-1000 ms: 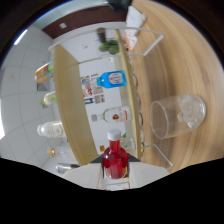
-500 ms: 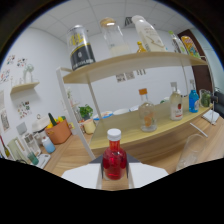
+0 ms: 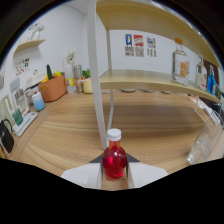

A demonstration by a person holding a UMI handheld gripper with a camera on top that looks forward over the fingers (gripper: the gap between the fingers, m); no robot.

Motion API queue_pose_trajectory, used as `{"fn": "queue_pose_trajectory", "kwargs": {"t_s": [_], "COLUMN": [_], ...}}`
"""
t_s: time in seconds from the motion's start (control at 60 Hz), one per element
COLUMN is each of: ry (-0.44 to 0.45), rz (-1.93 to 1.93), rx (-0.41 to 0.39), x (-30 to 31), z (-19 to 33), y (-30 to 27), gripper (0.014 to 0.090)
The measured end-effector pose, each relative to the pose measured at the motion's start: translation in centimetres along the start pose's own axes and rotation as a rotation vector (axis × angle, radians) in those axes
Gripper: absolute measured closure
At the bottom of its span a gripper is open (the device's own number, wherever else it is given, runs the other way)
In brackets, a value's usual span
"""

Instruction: Make me a cup of Vodka Sunrise.

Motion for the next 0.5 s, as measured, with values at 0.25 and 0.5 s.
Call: {"fn": "queue_pose_trajectory", "kwargs": {"t_s": [0.25,0.5], "ry": [0.024,-0.043], "rz": [-0.044,-0.055], "rx": [-0.026,-0.074], "x": [-0.1,-0.8], "z": [-0.5,-2.0], "y": [0.9,1.4], "gripper": [0.0689,0.0358]}}
